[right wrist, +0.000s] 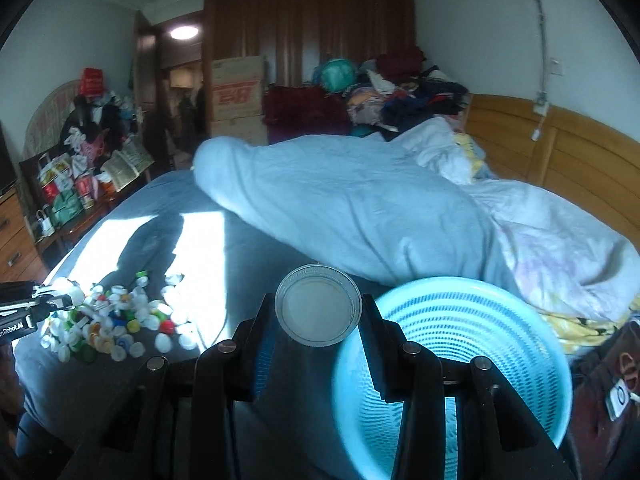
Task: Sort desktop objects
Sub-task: 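Carry both caps over the blue basket and open both grippers to drop them, then return to the pile and grasp a white cap with each gripper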
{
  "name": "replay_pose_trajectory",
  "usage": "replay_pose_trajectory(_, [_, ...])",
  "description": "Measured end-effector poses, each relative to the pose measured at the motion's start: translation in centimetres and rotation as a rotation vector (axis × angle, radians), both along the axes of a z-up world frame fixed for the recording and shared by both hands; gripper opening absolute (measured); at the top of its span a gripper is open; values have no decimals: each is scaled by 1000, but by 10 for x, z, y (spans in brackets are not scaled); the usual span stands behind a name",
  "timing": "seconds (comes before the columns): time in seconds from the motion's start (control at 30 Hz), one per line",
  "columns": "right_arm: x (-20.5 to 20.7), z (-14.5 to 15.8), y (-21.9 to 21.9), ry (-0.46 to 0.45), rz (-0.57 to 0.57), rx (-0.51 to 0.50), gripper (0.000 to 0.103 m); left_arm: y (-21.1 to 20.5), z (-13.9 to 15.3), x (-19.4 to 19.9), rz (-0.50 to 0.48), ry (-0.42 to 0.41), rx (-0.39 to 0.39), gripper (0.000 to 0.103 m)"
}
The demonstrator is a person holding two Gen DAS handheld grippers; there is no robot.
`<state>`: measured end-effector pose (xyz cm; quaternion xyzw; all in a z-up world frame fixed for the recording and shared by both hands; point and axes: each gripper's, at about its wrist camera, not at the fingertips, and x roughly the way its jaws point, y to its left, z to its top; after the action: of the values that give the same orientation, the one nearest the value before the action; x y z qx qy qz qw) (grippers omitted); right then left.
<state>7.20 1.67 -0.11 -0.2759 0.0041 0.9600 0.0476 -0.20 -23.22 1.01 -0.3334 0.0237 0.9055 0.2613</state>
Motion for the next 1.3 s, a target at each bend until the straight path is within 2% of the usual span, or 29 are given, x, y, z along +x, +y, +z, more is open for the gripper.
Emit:
replay_pose_trajectory(0.1, [9, 2, 41, -23, -80, -5, 43, 66, 10, -9, -97, -4, -18, 8])
replay_pose_trajectory(0.2, [10, -2, 63, -54, -126, -15, 43, 129, 12, -18, -182, -37, -42, 8])
replay_pose_trajectory(0.3, [10, -13, 85, -92, -154, -44, 43, 183, 0, -23, -262, -117, -69, 8])
replay_pose_trajectory(0.4, [11, -24, 104, -124, -177, -87, 44, 223, -19, -22, -299, -182, -129, 8])
replay_pose_trajectory(0.57, [14, -43, 116, -161, -193, -105, 44, 242, -43, -21, -312, -223, -190, 8])
replay_pose_trajectory(0.73, [15, -52, 121, -173, -208, -105, 45, 234, -43, -28, -284, -218, -192, 10])
replay_pose_trajectory(0.77, [16, -52, 120, -174, -213, -101, 52, 236, -43, -30, -282, -219, -192, 11])
replay_pose_trajectory(0.8, [17, -51, 121, -165, -219, -99, 65, 237, -43, -31, -277, -215, -192, 14])
replay_pose_trajectory(0.9, [20, -43, 116, -133, -233, -70, 69, 219, -36, -33, -248, -188, -178, 22])
replay_pose_trajectory(0.97, [21, -37, 109, -107, -229, -64, 71, 197, -32, -36, -220, -189, -160, 22])
replay_pose_trajectory(1.07, [25, -24, 89, -44, -182, -72, 71, 147, -27, -35, -163, -147, -160, 23])
replay_pose_trajectory(1.17, [28, -16, 54, 16, -102, -74, 76, 53, -26, -25, -70, -89, -133, 23])
replay_pose_trajectory(1.23, [26, -20, 24, 18, -32, -73, 78, -24, -37, -16, 22, -68, -128, 27])
replay_pose_trajectory(1.3, [20, -30, -8, -11, 44, -73, 78, -112, -56, -6, 185, -83, -133, 31])
